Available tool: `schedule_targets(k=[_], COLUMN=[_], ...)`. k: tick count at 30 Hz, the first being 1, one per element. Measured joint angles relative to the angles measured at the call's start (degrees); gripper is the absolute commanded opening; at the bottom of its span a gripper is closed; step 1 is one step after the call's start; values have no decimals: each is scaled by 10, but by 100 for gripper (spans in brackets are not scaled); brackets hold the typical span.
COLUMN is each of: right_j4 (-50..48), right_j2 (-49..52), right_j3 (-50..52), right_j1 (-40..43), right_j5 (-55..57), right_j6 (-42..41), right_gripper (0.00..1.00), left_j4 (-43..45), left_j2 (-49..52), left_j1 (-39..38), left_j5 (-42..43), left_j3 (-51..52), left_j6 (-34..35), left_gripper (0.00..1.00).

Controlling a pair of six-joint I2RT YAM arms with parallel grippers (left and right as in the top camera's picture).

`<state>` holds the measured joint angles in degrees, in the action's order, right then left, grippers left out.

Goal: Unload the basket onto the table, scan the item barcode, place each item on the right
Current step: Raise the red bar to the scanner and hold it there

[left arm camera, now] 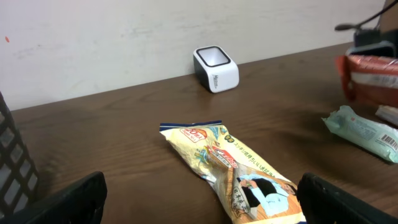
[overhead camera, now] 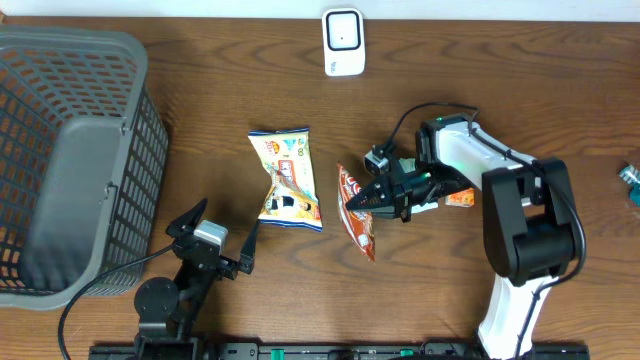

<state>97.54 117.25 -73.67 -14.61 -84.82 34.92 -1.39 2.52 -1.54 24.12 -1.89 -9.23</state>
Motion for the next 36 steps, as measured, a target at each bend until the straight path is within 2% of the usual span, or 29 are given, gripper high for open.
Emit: schedule_targets(k=[4, 8, 13, 16, 19, 21, 26, 31, 36], right_j4=[0, -29, -165, -267, -413, -521, -612, -673, -725], right_j2=[-64, -158, -234, -244, -243, -243, -243, -243, -238], right_j3=[2, 0, -3, -4, -4, -5, -5, -5, -6], right_j1=[-6, -4, -3, -3, -3, -6, -28, -44, -44], right_j5=[0, -9, -3, 14, 62, 146, 389, 574, 650], right_j6=[14, 79, 151, 131, 21, -120, -362, -493, -555], right_gripper=[1, 1, 1, 1, 1, 1, 1, 1, 1], left_j4=[0, 0, 0, 0, 0, 0, 0, 0, 0], left_j2=[0, 0, 0, 0, 0, 0, 0, 0, 0], left_j1=[0, 0, 0, 0, 0, 0, 0, 0, 0], left_j5=[0, 0, 0, 0, 0, 0, 0, 0, 0], left_j3=[0, 0, 0, 0, 0, 0, 0, 0, 0], left_j6=[0, 0, 0, 0, 0, 0, 0, 0, 0], left_gripper=[98, 98, 98, 98, 98, 98, 98, 98, 98])
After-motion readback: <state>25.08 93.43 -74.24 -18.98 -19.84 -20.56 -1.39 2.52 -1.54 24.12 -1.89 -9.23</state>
